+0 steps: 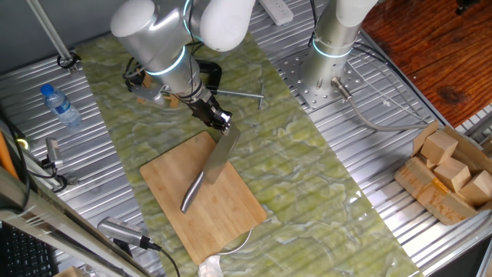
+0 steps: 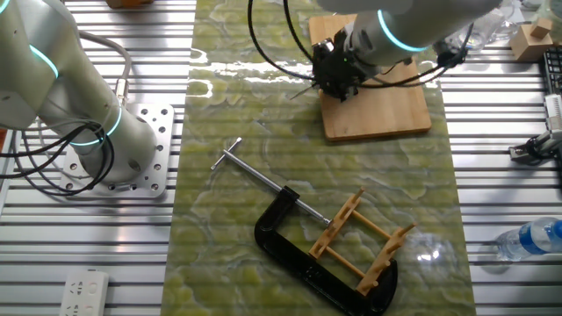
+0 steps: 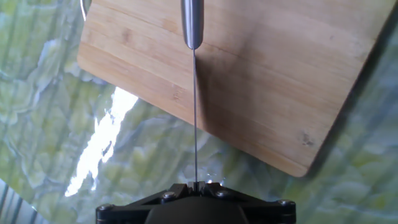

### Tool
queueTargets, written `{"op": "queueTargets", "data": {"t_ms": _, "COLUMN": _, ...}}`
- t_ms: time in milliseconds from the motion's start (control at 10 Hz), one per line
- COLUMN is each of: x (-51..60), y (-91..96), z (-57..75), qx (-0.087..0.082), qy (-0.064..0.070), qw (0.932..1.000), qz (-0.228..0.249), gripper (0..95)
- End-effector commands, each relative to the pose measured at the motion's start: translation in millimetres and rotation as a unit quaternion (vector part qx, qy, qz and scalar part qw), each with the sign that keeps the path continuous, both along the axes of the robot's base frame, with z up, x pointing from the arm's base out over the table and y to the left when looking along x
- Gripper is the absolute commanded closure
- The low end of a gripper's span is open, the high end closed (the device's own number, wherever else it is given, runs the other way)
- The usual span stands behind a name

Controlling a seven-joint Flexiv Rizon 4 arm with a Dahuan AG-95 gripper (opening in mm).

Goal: Put the knife on the knife rack

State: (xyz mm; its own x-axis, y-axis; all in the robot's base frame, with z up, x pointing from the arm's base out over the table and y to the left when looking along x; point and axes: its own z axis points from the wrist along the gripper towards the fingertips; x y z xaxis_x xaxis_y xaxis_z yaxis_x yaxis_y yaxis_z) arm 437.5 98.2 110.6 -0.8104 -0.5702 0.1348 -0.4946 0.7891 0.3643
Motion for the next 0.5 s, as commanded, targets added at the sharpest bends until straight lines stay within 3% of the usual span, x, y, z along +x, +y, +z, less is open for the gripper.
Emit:
{"op": "queueTargets", "data": {"t_ms": 100, "x": 2.0, "y": -1.0, "z": 3.2, "qx": -0.004, "qy": -0.003, "qw": 0.9999, "qz": 0.013, "gripper": 95.0}}
{"op": "queueTargets", "data": {"t_ms": 500, "x": 6.6, "y": -4.2, "z": 8.9, "qx": -0.014, "qy": -0.011, "qw": 0.9986, "qz": 0.049, "gripper": 95.0}}
